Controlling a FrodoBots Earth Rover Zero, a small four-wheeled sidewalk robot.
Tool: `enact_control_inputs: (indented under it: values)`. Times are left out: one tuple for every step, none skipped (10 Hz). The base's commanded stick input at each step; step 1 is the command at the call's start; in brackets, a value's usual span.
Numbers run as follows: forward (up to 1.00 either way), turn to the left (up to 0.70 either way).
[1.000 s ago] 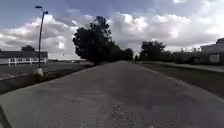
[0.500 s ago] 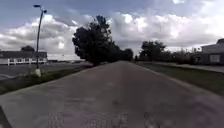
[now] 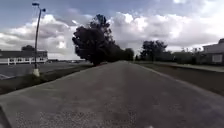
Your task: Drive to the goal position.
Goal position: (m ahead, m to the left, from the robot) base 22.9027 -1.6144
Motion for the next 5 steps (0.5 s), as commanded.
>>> enact_control_inputs:
  values:
    - [0.70, -0.17]
    - [0.70, -0.35]
    - [0.70, -0.35]
    - [0.70, -0.13]
    - [0.70, 0.00]
